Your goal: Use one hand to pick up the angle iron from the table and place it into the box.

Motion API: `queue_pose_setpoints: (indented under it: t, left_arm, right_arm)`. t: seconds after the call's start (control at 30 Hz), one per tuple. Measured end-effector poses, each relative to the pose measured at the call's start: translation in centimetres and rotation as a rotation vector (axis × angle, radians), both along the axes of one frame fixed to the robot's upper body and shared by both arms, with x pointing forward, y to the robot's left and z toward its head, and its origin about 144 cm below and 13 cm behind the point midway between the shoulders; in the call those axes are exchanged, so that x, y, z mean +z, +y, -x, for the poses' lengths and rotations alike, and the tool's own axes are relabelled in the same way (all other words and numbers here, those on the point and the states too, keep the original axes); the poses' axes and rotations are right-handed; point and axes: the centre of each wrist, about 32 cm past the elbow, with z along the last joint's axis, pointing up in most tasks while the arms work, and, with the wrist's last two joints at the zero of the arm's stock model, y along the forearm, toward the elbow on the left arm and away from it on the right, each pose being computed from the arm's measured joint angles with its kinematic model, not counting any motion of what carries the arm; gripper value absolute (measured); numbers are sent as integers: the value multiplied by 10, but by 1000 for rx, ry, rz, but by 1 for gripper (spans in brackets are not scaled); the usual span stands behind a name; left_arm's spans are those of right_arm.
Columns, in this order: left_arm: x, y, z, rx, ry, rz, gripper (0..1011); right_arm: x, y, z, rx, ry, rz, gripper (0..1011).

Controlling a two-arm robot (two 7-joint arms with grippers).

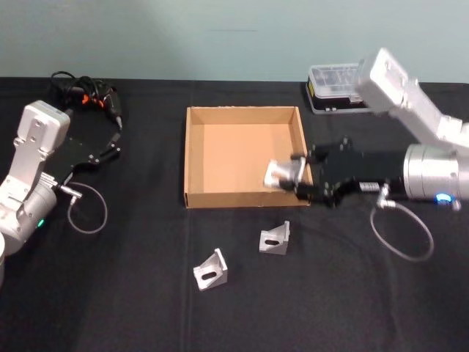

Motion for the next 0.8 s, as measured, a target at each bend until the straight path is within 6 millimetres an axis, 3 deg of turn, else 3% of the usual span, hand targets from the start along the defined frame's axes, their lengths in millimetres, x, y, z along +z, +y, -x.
queue_pose_setpoints:
  t: [0.2, 0.8]
  left_arm:
    - [0, 0, 0, 0, 0, 0, 1000]
    - [0, 0, 0, 0, 0, 0, 1000]
  right_arm:
    - [0, 2, -16, -65, -55, -17, 474]
    - [-42, 24, -72, -189, -53, 27, 476]
